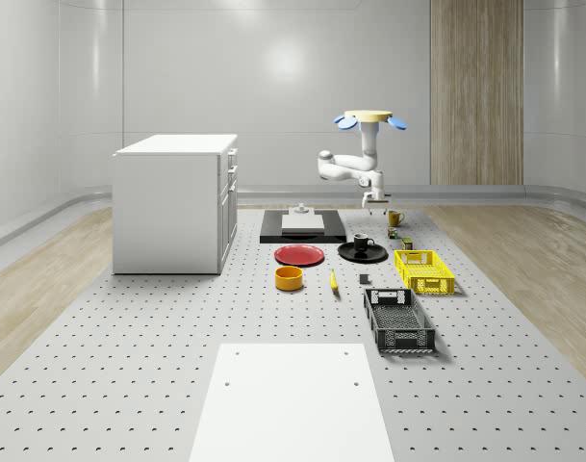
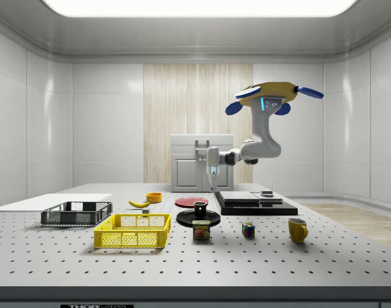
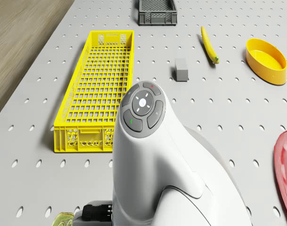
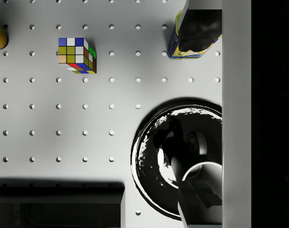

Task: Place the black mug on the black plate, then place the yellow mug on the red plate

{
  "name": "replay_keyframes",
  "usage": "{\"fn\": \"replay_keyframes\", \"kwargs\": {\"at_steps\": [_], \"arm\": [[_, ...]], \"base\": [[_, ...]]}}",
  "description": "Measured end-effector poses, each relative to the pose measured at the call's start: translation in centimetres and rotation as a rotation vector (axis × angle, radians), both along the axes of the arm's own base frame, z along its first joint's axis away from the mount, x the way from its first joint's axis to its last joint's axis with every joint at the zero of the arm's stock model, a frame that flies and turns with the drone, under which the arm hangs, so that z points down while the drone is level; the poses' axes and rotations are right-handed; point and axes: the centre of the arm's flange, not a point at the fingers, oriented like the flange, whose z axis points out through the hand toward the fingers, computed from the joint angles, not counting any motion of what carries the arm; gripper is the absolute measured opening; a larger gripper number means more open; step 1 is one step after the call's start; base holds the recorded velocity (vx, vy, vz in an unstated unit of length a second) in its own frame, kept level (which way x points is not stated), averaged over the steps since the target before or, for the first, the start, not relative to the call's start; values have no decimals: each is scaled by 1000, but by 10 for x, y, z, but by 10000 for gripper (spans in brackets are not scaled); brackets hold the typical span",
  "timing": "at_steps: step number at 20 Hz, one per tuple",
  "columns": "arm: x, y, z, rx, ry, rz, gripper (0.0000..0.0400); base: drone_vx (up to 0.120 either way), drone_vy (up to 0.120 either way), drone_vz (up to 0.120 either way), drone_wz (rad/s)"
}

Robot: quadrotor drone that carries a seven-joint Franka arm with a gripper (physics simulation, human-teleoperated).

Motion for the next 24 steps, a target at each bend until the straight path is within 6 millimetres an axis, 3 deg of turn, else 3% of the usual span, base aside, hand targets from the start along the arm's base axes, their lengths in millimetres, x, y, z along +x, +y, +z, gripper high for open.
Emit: {"fn": "replay_keyframes", "kwargs": {"at_steps": [21,24], "arm": [[0,0,0,0,0,0,400],[0,0,0,0,0,0,400]], "base": [[-120,120,0,0],[-120,0,0,0]]}}
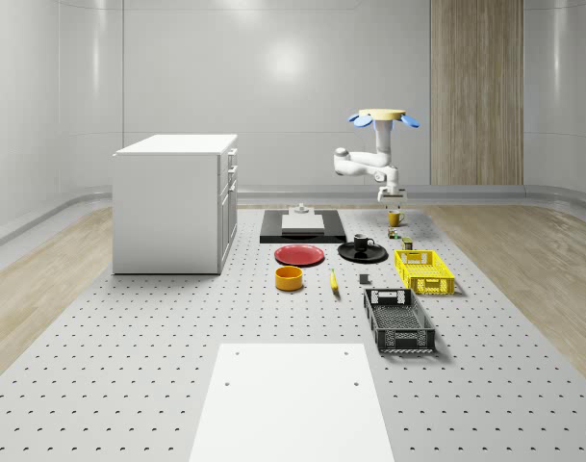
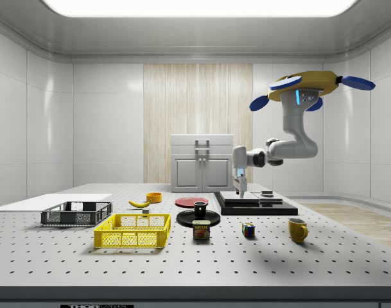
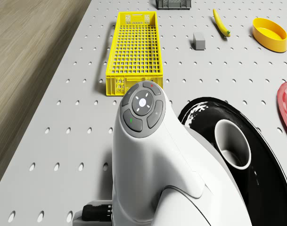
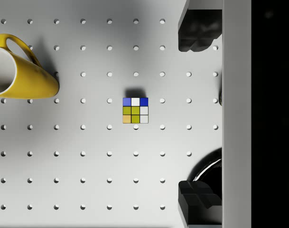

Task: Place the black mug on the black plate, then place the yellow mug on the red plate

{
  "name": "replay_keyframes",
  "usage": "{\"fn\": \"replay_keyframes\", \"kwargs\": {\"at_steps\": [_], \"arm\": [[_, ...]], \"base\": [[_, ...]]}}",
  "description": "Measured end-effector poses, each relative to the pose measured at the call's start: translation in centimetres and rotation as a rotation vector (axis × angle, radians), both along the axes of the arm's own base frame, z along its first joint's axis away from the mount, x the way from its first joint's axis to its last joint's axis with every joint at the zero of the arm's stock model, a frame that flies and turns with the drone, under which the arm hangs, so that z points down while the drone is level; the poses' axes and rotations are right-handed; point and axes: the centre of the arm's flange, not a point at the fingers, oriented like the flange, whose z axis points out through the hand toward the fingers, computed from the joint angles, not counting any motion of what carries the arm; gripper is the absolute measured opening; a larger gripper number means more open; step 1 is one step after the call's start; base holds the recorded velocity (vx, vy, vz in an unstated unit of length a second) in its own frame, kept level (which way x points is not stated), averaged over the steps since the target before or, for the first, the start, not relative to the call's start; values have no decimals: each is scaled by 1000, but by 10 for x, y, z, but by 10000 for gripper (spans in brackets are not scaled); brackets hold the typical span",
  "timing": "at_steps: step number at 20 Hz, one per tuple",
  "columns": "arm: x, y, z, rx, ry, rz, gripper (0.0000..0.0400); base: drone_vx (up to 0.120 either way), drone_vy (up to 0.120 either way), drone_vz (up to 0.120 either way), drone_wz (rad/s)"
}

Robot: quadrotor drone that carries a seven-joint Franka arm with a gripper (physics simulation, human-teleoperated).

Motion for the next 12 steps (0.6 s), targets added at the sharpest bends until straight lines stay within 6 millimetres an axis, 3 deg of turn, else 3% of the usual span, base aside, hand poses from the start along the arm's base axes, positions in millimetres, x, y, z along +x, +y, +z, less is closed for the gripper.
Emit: {"fn": "replay_keyframes", "kwargs": {"at_steps": [4,6,11,12], "arm": [[0,0,0,0,0,0,400],[0,0,0,0,0,0,400],[0,0,0,0,0,0,400],[0,0,0,0,0,0,400]], "base": [[-120,10,0,0],[-120,120,0,0],[-120,0,0,0],[-120,0,-120,0]]}}
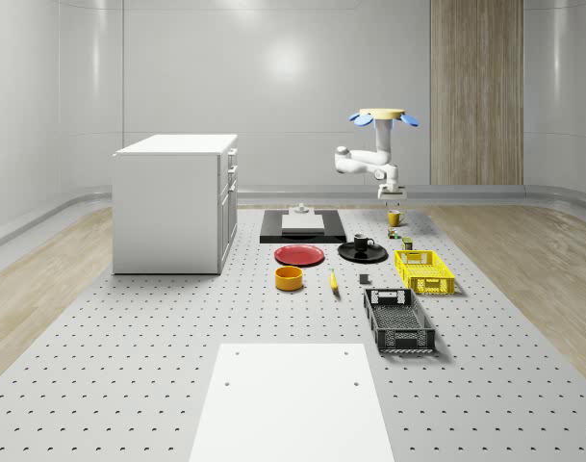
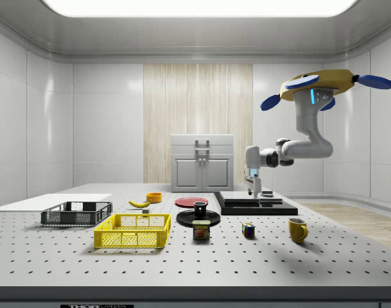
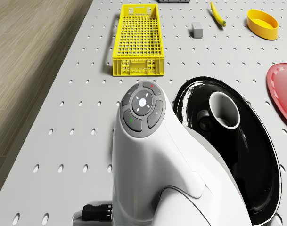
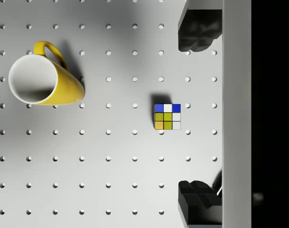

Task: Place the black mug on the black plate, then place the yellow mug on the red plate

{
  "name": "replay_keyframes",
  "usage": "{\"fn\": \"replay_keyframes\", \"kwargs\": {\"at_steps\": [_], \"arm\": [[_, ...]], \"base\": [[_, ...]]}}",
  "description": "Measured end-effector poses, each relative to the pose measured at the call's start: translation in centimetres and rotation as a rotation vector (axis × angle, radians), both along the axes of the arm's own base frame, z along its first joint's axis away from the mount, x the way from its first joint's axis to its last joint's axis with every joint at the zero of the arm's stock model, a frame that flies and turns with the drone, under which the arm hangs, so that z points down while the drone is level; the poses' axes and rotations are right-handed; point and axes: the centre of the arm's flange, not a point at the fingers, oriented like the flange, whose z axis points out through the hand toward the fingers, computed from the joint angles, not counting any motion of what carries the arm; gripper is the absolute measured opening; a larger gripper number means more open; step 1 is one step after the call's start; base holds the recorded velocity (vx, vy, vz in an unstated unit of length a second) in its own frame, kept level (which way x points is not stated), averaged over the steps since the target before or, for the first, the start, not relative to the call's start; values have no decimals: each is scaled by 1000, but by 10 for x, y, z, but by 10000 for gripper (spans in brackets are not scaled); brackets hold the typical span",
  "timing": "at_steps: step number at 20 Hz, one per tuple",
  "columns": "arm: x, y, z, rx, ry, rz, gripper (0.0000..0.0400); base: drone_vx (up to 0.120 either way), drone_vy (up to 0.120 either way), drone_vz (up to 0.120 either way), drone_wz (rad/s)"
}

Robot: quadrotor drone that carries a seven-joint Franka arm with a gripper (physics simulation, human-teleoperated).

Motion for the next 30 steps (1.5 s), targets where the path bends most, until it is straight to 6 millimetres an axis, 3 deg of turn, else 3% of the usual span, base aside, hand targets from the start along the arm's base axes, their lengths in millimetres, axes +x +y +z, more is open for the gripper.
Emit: {"fn": "replay_keyframes", "kwargs": {"at_steps": [9,14,22,30], "arm": [[0,0,0,0,0,0,400],[0,0,0,0,0,0,400],[0,0,0,0,0,0,400],[0,0,0,0,0,0,400]], "base": [[-120,0,-31,0],[-120,0,-104,0],[-120,0,-5,0],[-120,0,-80,0]]}}
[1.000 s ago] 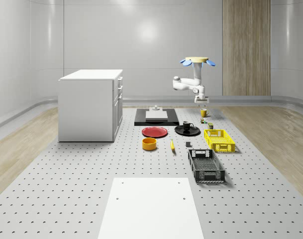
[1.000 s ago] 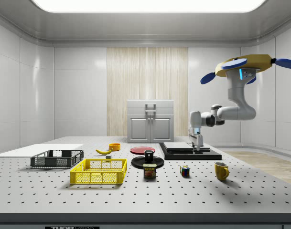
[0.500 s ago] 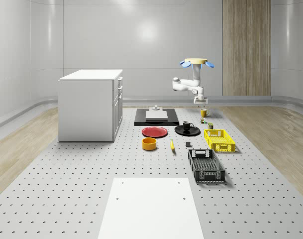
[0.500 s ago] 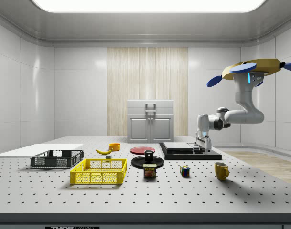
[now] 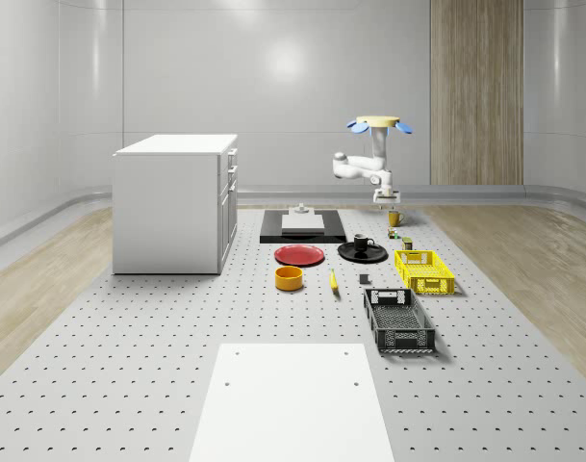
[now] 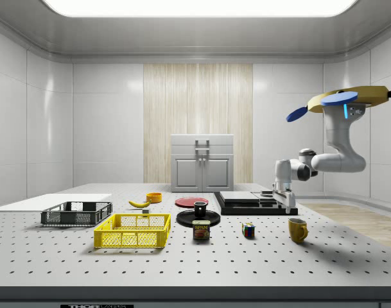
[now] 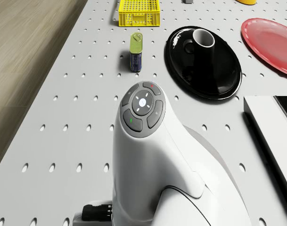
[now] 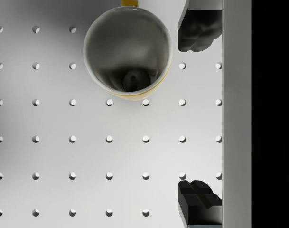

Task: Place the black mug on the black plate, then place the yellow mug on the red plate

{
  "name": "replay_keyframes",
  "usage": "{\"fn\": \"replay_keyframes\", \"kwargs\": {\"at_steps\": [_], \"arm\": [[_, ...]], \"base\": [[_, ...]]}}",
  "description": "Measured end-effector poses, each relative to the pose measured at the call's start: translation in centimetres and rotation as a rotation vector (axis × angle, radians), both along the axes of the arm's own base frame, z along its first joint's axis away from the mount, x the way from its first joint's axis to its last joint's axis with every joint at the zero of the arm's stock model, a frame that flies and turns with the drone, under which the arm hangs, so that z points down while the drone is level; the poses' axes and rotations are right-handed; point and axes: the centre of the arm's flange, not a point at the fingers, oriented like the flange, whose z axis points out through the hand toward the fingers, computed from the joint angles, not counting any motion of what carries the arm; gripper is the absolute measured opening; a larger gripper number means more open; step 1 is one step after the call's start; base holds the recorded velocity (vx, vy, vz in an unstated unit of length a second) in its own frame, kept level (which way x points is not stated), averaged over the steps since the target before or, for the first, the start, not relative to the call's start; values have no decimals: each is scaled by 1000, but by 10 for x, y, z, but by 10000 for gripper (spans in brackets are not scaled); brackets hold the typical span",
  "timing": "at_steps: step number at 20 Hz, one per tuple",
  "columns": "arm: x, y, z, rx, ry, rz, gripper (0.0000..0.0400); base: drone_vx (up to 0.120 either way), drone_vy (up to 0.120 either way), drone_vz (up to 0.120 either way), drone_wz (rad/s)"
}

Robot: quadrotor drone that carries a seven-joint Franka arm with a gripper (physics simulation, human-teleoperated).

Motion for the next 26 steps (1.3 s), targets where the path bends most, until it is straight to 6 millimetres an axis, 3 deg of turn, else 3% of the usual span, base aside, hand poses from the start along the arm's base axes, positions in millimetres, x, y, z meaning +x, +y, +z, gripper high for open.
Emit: {"fn": "replay_keyframes", "kwargs": {"at_steps": [5,14,26], "arm": [[0,0,0,0,0,0,400],[0,-25,1,0,0,0,400],[0,-35,47,0,0,0,400]], "base": [[-112,0,0,0],[0,0,0,0],[0,0,0,0]]}}
